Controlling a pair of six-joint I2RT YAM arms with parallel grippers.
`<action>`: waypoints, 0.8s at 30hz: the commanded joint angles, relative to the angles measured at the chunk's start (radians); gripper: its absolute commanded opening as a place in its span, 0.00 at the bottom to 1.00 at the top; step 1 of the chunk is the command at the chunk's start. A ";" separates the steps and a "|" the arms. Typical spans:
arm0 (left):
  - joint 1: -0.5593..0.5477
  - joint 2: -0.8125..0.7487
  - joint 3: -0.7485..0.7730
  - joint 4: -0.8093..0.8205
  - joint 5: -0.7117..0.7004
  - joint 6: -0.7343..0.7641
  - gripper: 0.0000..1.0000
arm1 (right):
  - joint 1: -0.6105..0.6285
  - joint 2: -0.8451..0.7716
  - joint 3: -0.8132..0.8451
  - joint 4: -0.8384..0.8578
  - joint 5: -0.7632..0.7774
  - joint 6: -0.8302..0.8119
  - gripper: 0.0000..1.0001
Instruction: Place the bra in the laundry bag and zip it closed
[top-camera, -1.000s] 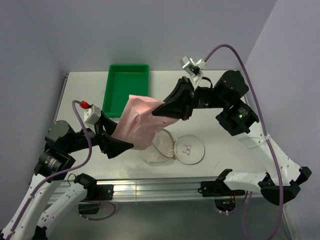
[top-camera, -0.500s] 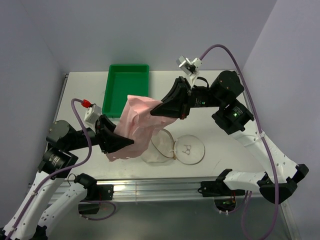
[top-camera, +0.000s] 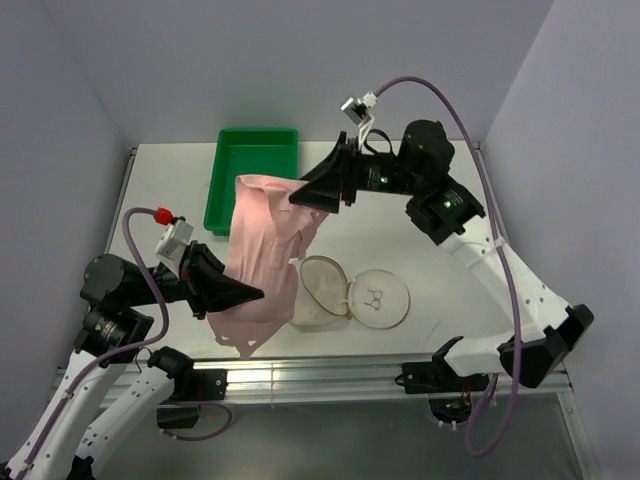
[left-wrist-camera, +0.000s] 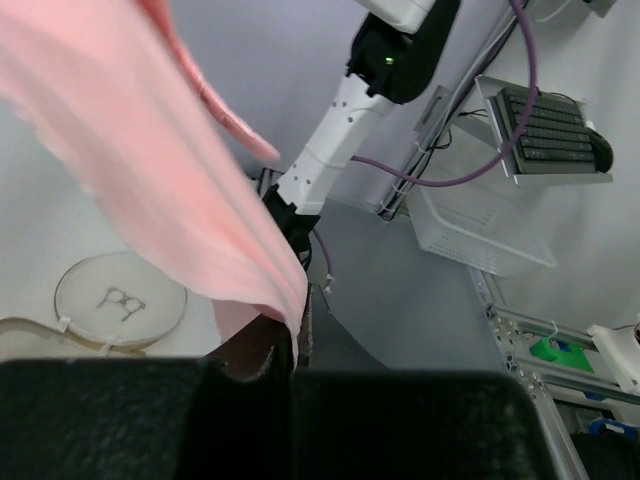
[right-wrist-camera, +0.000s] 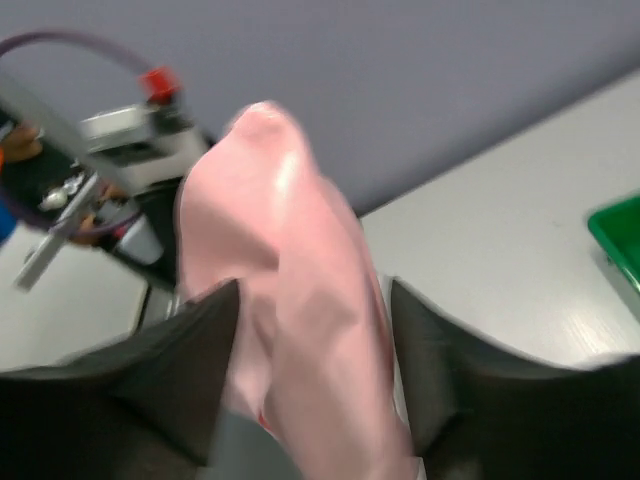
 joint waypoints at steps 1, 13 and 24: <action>0.002 -0.026 -0.025 0.175 0.076 -0.087 0.00 | -0.052 0.071 0.100 -0.115 0.140 0.008 0.74; 0.000 0.006 -0.035 0.311 0.085 -0.172 0.00 | -0.084 -0.152 -0.082 -0.023 0.186 -0.252 0.92; -0.001 0.077 0.013 0.188 0.053 -0.135 0.00 | 0.121 -0.325 -0.339 0.012 0.105 -0.542 0.95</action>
